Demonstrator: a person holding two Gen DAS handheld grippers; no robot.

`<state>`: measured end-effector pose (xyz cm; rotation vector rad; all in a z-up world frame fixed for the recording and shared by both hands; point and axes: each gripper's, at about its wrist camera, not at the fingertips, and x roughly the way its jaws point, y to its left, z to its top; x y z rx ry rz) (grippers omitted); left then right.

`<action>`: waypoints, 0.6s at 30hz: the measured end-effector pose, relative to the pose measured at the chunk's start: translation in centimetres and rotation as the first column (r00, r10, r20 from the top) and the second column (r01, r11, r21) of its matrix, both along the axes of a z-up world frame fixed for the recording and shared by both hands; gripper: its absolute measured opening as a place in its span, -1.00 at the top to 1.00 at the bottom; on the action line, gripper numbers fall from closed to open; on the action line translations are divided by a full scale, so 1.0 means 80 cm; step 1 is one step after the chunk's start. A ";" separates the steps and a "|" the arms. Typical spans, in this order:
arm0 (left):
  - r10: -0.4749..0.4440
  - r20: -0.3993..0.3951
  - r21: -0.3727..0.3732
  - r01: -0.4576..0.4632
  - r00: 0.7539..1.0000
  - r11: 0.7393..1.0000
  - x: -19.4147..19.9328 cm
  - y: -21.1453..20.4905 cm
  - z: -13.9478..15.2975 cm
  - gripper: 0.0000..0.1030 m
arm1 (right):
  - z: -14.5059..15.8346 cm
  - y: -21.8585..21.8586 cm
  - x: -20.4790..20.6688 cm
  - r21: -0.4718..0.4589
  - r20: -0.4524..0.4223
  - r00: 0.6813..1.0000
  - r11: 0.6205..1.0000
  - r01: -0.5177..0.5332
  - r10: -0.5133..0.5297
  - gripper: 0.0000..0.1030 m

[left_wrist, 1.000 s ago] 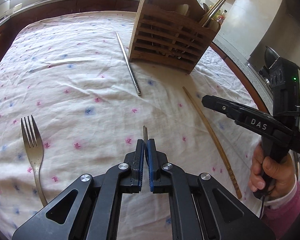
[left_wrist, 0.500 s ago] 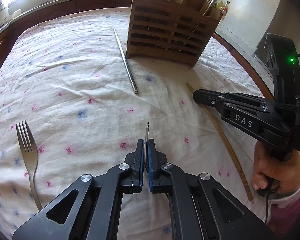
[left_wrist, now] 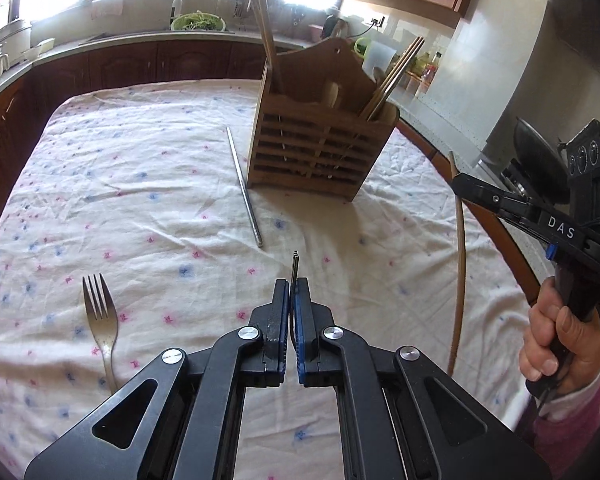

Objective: Organize utensils
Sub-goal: 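Carry the fork and wooden chopstick upright toward the wooden holder with both tools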

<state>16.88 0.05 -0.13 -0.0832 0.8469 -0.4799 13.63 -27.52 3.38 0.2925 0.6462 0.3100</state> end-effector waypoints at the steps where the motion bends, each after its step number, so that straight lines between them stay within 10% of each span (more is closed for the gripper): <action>1: 0.004 0.015 -0.005 -0.003 1.000 1.000 -0.003 0.002 0.007 0.96 | 0.009 -0.004 -0.004 0.009 0.018 1.000 1.000 0.010 -0.010 0.90; 18: 0.052 0.155 -0.056 -0.044 0.987 0.997 -0.003 0.020 0.079 0.96 | 0.084 -0.036 -0.025 0.057 0.186 0.979 0.996 0.071 -0.081 0.90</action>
